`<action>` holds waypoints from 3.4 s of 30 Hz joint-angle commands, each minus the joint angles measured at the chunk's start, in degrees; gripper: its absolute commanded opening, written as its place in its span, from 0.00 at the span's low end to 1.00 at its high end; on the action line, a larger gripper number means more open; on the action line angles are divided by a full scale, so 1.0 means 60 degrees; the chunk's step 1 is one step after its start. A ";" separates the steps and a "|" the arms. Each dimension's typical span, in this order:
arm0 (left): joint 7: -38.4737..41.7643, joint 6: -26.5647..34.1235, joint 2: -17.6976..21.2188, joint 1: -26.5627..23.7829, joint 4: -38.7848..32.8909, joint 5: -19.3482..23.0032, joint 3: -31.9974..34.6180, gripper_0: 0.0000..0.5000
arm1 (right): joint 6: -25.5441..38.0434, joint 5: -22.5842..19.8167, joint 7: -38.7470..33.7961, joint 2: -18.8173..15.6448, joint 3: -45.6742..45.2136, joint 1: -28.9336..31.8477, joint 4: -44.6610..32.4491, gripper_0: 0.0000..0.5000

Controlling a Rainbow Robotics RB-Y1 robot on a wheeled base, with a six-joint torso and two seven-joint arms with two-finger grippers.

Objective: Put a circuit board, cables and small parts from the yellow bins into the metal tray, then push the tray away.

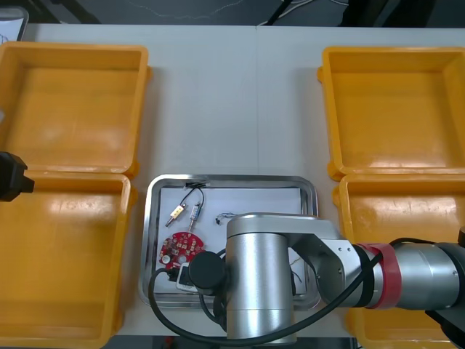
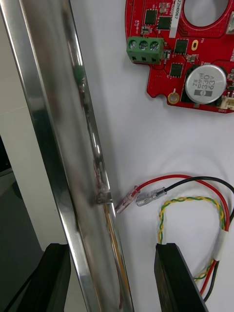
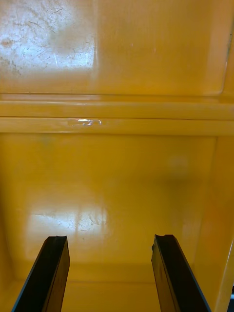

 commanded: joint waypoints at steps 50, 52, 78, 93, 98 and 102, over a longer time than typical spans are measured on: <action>-0.0732 0.0082 -0.0125 0.0195 -0.0283 0.0071 0.0317 1.00 | -0.0362 0.0920 0.0419 0.0624 0.0501 0.0456 0.0313 1.00; -0.0732 0.0082 -0.0125 0.0195 -0.0283 0.0071 0.0317 1.00 | -0.0362 0.0862 0.0419 0.0609 0.0457 0.0456 0.0298 1.00; -0.0732 0.0082 -0.0125 0.0195 -0.0283 0.0071 0.0317 1.00 | 0.0033 0.0290 0.0506 0.0551 0.0135 0.0471 -0.0156 1.00; -0.0732 0.0082 -0.0125 0.0195 -0.0283 0.0071 0.0317 1.00 | 0.0004 0.0832 0.0785 0.0536 0.0164 0.1057 -0.0127 1.00; -0.0732 0.0082 -0.0125 0.0195 -0.0283 0.0071 0.0317 1.00 | 0.0004 0.0905 0.0799 0.0565 0.0164 0.1130 -0.0097 1.00; -0.0732 0.0082 -0.0125 0.0195 -0.0283 0.0071 0.0317 1.00 | -0.0099 0.1081 0.0829 0.0624 0.0164 0.1189 0.0005 1.00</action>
